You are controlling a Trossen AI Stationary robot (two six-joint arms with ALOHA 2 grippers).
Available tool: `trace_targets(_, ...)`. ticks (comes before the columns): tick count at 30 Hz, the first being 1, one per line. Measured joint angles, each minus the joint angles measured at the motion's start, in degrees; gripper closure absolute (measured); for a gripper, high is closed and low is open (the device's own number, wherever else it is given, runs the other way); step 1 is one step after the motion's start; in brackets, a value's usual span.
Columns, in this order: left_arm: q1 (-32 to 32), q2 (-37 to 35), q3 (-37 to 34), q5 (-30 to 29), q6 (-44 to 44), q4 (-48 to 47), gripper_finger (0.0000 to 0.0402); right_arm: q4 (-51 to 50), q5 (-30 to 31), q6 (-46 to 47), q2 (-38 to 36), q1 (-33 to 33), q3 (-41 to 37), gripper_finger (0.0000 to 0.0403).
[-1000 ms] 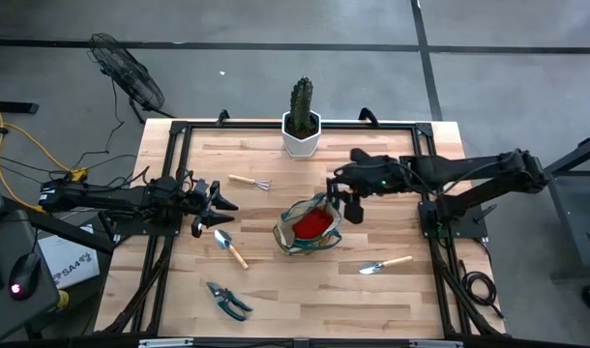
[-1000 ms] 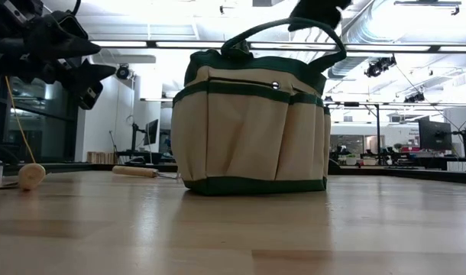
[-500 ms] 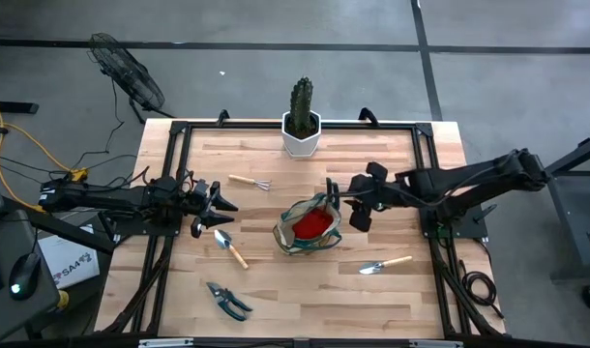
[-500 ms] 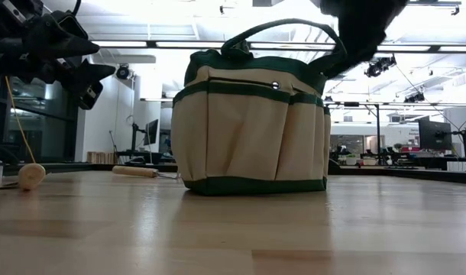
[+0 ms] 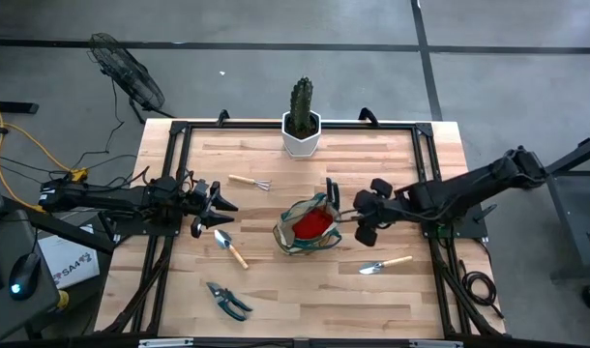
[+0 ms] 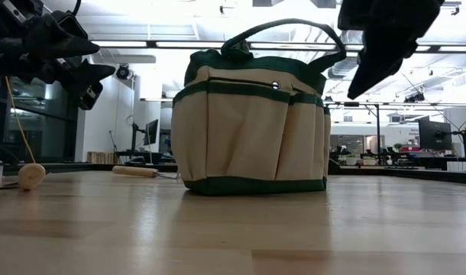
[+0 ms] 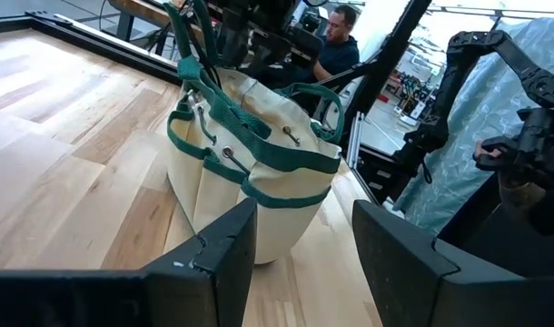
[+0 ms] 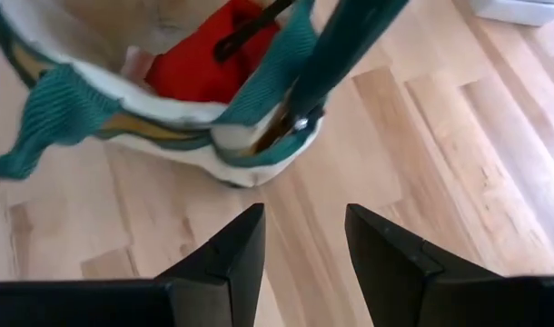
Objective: Pick & Place Garden tools in Gardening bag
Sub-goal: Adjust the brown gardening bag
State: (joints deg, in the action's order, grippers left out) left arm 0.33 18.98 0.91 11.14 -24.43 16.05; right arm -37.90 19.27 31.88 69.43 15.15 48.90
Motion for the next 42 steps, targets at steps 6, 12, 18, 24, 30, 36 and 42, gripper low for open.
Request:
trace_targets(6, 0.0, 0.0, 0.0, 0.0, 0.0, -1.5, 0.0222, -1.1, -2.4, 2.5, 0.0, 1.9, 0.0, 0.0256)
trace_targets(12, 0.0, 0.0, 0.0, 0.0, 0.0, -2.9, 0.0222, -4.1, -9.5, 7.4, 0.0, 2.2, 0.0, 0.0256)
trace_targets(18, 0.0, 0.0, 0.0, 0.0, 0.1, -2.9, 0.0222, -5.5, -14.7, 11.5, 0.0, 2.2, 0.0, 0.0256)
trace_targets(24, 0.0, 0.0, 0.0, 0.0, 0.1, -3.1, 0.0222, -8.9, -15.3, 17.0, 0.0, 4.9, 0.0, 0.0256)
trace_targets(30, 0.0, 0.0, 0.0, -0.2, 0.1, -3.9, 0.0222, -16.8, -13.2, 23.8, 0.0, 9.1, -0.3, 0.0256)
trace_targets(36, 0.0, 0.0, 0.0, -0.3, 0.1, -4.5, 0.0222, -16.7, -13.9, 28.6, 0.2, 13.1, -2.0, 0.0256)
trace_targets(42, 0.0, 0.0, 0.0, -0.2, 0.1, -4.8, 0.0222, -16.8, -15.2, 29.4, 0.2, 18.1, -3.9, 0.0256)
